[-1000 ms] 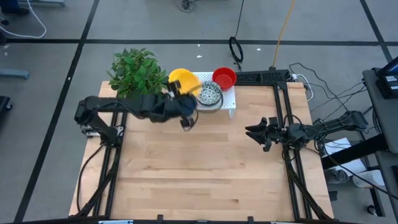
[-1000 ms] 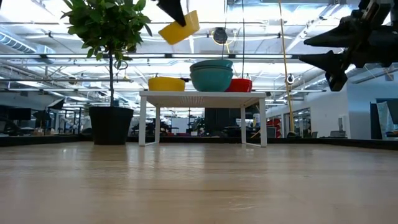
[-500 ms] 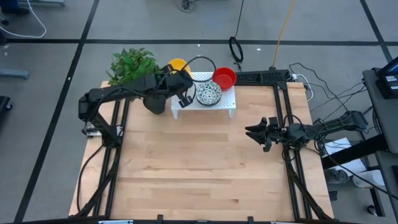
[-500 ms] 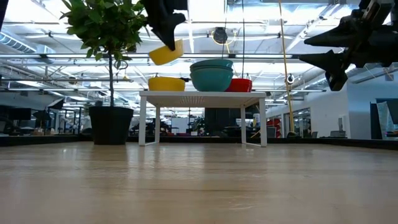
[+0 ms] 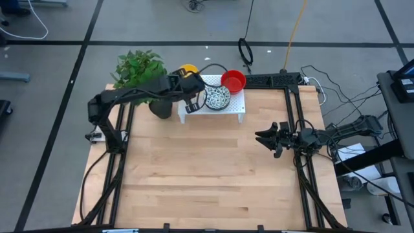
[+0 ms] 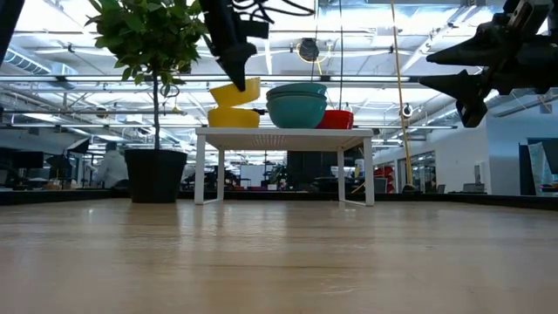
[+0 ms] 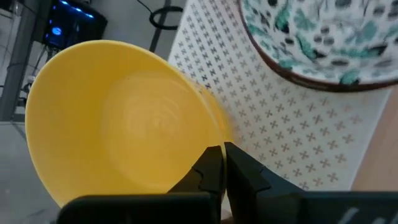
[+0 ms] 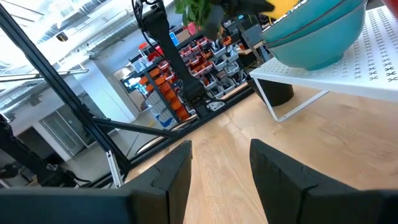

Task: Pick & Place Mini bowls
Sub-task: Stack the yellow bowl on the yellow bowl on the shelf

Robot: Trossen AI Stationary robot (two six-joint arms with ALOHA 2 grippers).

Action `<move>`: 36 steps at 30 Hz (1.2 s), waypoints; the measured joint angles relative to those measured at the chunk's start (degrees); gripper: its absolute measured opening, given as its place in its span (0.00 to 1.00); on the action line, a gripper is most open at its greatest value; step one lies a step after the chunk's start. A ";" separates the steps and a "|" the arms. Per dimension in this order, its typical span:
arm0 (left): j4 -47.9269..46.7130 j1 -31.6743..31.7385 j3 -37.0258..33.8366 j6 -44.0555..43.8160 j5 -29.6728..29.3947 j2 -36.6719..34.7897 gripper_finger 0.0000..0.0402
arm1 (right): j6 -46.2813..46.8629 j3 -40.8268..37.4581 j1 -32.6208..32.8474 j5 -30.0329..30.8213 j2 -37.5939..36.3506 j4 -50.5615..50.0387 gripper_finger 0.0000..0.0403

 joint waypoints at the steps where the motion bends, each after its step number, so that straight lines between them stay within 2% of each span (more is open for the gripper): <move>1: -0.19 0.00 0.00 0.67 0.00 0.48 0.02 | 0.01 0.00 0.00 -0.01 0.00 0.00 0.38; 21: -0.93 1.38 0.00 1.09 -0.30 1.70 0.04 | 0.62 0.00 -0.01 -0.04 0.02 -0.01 0.38; 24: -0.93 1.59 0.00 1.08 0.40 1.70 0.02 | 0.41 0.00 -0.02 -0.02 0.02 0.00 0.38; 30: -0.93 2.14 0.00 1.18 1.33 1.70 0.05 | 0.35 -0.01 0.00 -0.03 0.01 0.00 0.38; 33: -0.93 2.57 0.00 1.35 1.81 1.70 0.03 | 0.31 -0.02 0.00 -0.02 0.02 0.00 0.38; 36: -0.93 3.46 0.00 1.11 4.38 1.70 0.02 | 0.26 -0.02 -0.01 -0.02 0.02 0.00 0.38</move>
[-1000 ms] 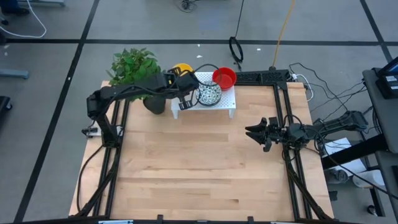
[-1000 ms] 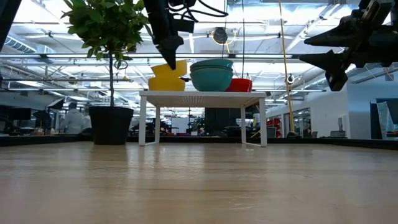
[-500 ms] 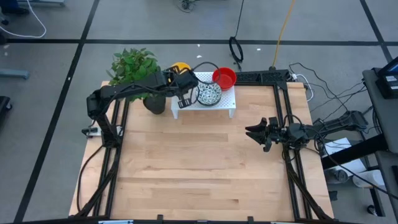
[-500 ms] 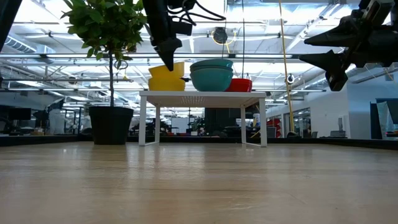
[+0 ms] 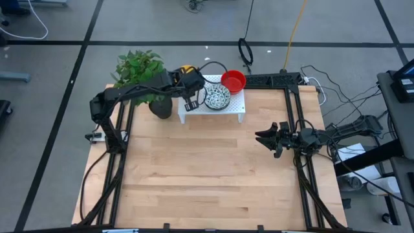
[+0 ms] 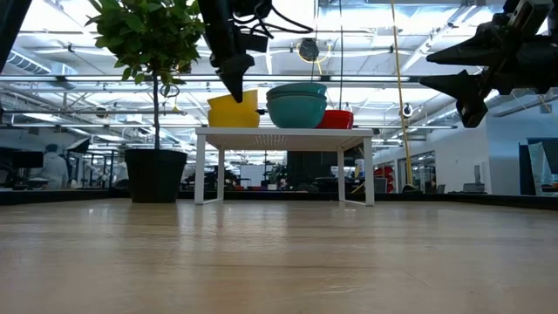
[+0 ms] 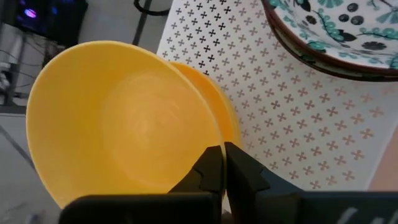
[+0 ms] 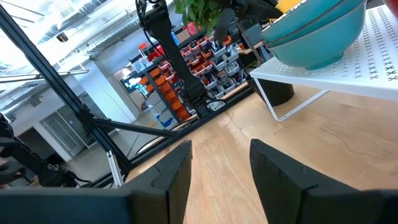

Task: Pick & Place Mini bowls
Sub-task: Stack the yellow bowl on the yellow bowl on the shelf

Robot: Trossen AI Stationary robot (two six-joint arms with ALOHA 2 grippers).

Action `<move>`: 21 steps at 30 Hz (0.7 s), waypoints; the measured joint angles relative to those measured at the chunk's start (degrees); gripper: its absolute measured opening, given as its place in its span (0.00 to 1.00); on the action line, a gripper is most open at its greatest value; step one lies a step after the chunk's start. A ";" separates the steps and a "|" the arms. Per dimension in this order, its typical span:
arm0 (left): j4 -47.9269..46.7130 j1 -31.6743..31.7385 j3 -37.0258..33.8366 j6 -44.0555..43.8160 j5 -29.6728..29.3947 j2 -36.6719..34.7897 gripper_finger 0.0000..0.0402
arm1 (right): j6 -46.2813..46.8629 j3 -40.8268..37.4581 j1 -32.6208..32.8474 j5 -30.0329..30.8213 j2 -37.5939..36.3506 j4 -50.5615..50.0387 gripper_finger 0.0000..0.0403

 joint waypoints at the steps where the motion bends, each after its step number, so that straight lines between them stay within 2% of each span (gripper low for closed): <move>1: 0.00 0.22 0.00 -0.06 0.58 0.00 0.02 | 0.00 0.00 0.01 0.00 0.00 0.00 0.38; 5: 0.02 0.51 0.00 0.01 0.80 0.00 0.05 | -0.02 0.00 0.01 0.00 0.00 0.00 0.38; 21: 0.04 0.80 0.00 -1.76 0.91 0.00 0.09 | -0.02 0.00 -0.01 0.00 -0.02 -0.02 0.38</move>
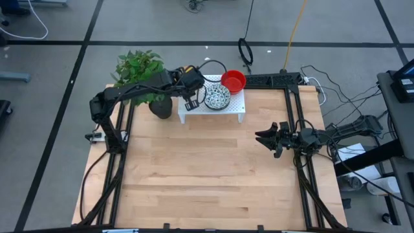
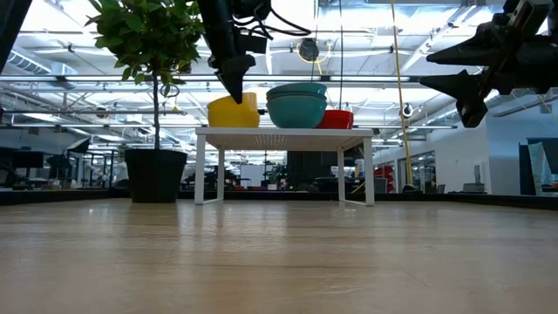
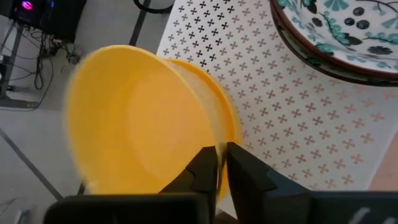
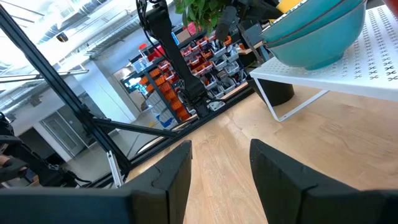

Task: Pick & Place Mini bowls
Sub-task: Stack the yellow bowl on the yellow bowl on the shelf, then return to Home Position

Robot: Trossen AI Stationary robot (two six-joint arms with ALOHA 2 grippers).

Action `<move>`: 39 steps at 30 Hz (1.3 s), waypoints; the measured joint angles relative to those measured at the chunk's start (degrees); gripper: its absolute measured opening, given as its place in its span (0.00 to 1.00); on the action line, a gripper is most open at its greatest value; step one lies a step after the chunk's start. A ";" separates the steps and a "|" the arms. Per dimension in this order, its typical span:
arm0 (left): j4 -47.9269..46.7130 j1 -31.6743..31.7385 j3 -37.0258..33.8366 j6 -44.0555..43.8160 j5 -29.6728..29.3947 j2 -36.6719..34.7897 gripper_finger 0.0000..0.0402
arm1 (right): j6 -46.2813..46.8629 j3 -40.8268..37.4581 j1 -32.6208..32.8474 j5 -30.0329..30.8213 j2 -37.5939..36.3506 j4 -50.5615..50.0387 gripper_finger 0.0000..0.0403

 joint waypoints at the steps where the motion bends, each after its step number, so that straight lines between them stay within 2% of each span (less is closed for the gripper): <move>1: 0.00 -0.03 0.00 0.00 0.00 0.00 0.10 | 0.00 0.00 0.02 0.00 0.01 0.02 0.38; 11: 1.75 -0.44 -0.07 0.01 -2.71 -0.55 0.35 | 0.01 0.00 0.02 0.00 0.01 0.00 0.38; 19: 4.99 -3.51 -0.07 -4.45 -3.12 -6.24 0.47 | 0.01 0.00 0.01 0.00 0.00 0.02 0.38; 24: 9.45 -8.29 -0.07 -9.42 -1.40 -11.93 0.50 | 0.00 0.00 0.00 0.02 0.02 0.00 0.38; 30: 14.13 -15.06 -0.04 -10.49 2.99 -20.03 0.48 | 0.00 0.00 0.00 0.02 0.00 0.01 0.38; 34: 12.10 -19.61 -0.04 -16.92 4.15 -25.33 0.48 | 0.00 0.00 0.01 0.02 0.02 0.02 0.38; 37: 9.54 -23.27 -0.02 -18.57 5.88 -28.97 0.48 | 0.00 0.00 0.00 0.12 0.02 0.08 0.38; 39: 7.53 -25.93 -0.02 -18.93 4.48 -30.82 0.48 | 0.00 0.00 0.00 0.10 0.00 0.13 0.38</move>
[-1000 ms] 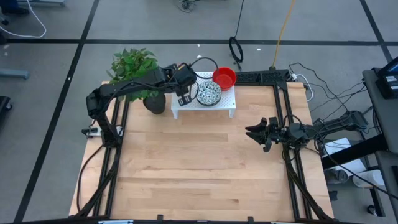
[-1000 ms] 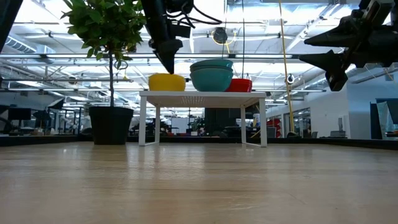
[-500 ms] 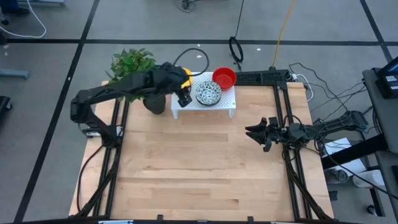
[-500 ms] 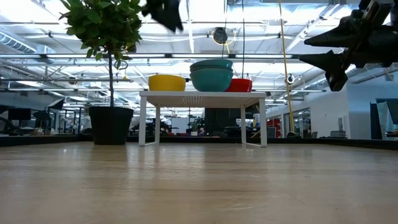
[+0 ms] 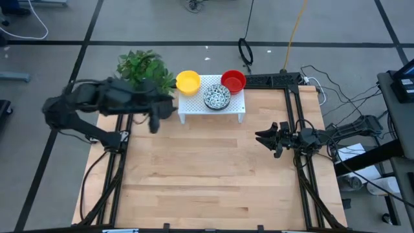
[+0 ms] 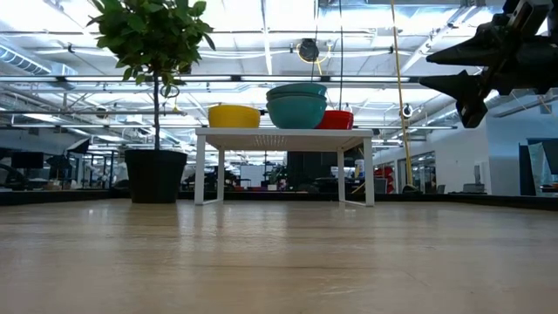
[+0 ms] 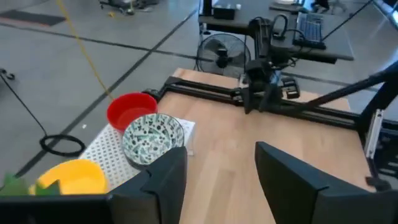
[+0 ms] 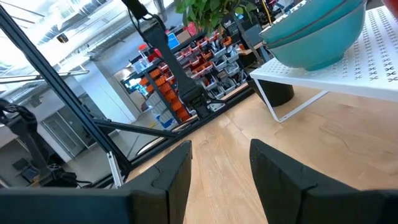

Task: Pick & Place Mini bowls
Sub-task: Return to Home Position

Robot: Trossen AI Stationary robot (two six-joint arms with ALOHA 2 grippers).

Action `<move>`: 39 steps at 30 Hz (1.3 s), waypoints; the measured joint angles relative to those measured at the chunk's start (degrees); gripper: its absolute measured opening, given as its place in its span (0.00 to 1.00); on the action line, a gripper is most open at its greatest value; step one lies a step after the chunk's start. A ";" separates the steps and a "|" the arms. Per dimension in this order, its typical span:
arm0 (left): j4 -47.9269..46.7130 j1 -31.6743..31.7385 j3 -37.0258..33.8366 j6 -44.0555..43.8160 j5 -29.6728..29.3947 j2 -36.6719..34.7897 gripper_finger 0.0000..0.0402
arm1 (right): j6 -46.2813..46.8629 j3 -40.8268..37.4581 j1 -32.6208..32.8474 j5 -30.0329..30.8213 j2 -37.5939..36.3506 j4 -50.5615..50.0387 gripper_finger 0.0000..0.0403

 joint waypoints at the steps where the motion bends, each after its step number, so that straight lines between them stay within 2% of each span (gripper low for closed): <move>1: -0.90 -1.12 0.00 0.00 -1.17 -0.90 0.48 | 0.00 0.00 0.01 0.00 0.01 0.02 0.38; 5: -8.90 -4.40 0.00 -1.65 -1.56 -4.53 0.49 | 0.00 0.00 0.00 -0.01 0.02 -0.04 0.38; 10: -18.33 -8.02 -0.21 -13.64 -7.42 -6.88 0.49 | 0.00 0.00 0.00 -0.01 0.00 -0.11 0.38; 14: -19.13 -10.80 -4.98 -19.15 -10.51 -8.43 0.49 | 0.00 0.00 0.00 -0.01 0.00 -0.11 0.38; 19: -13.14 -13.44 -15.60 -21.16 -12.98 -10.92 0.50 | 0.00 0.00 0.01 -0.04 0.02 -0.13 0.38; 25: -4.31 -15.56 -27.63 -24.02 -14.72 -17.70 0.51 | -0.28 0.00 0.00 -0.04 0.02 -0.43 0.38; 32: 11.67 -19.30 -43.14 -23.64 -14.61 -29.93 0.51 | 0.04 0.00 0.00 0.07 0.02 -4.41 0.38; 39: 28.92 -21.17 -57.99 -18.12 -14.71 -42.31 0.50 | 1.64 0.00 0.00 0.10 0.04 -5.94 0.38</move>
